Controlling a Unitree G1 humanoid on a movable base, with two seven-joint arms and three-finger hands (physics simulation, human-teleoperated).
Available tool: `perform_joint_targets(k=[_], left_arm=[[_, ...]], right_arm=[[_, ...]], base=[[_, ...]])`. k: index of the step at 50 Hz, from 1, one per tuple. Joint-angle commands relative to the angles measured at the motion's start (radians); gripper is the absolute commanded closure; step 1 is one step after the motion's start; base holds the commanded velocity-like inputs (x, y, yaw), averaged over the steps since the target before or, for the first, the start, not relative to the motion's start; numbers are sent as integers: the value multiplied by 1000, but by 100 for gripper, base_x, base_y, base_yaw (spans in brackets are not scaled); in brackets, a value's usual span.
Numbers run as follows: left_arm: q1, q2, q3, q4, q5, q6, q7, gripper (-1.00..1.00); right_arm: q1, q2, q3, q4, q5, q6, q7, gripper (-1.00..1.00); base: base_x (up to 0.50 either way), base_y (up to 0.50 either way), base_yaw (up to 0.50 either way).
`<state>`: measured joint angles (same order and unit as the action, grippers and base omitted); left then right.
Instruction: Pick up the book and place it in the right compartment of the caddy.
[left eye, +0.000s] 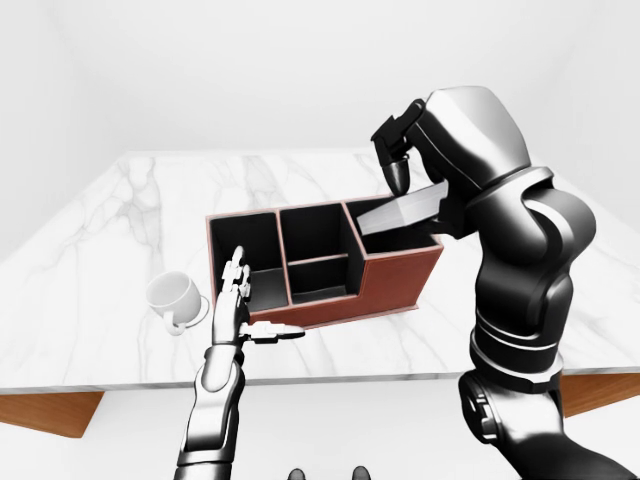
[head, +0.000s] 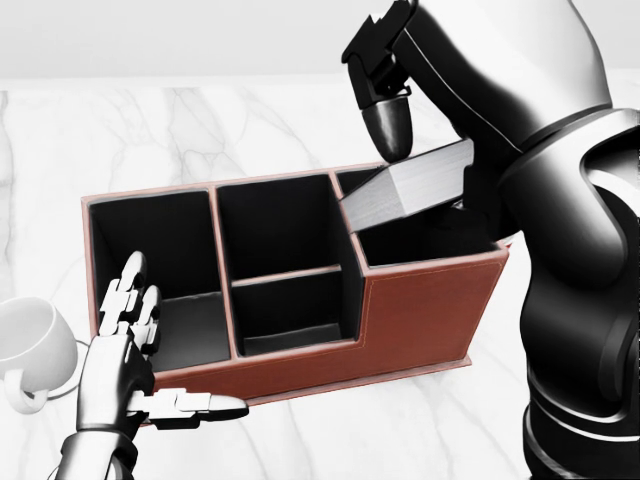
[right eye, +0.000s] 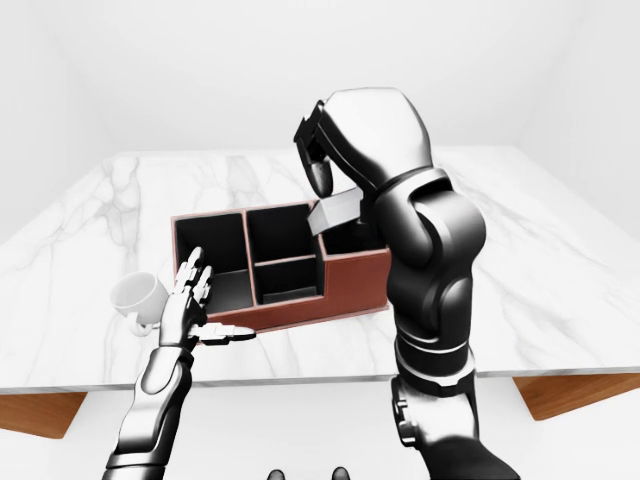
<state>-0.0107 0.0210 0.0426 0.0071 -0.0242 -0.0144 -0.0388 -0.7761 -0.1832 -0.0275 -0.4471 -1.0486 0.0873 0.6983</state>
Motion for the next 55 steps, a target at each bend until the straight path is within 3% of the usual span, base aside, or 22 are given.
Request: perform_joint_targets(k=[1,27,35,55], left_arm=[[1,0,-1,2,1,-3,-1,-100],[2,-1,-2,4,2,-8,-2,-100],[3,0,-2,-3,3,-3,-2,-100],[9,-1,-3,-10,4,-5,-4,-100]], right_arm=[[-85,-49,-22,174,41,0,0,100],[-116,-46,-2,485,79,0,-111,100],[-163,-68,-7,619,81,-30,-184,100],[-218,-104,-10,776,59,-62,-283,100]], base=[[0,0,0],[0,0,0],[0,0,0],[0,0,0]])
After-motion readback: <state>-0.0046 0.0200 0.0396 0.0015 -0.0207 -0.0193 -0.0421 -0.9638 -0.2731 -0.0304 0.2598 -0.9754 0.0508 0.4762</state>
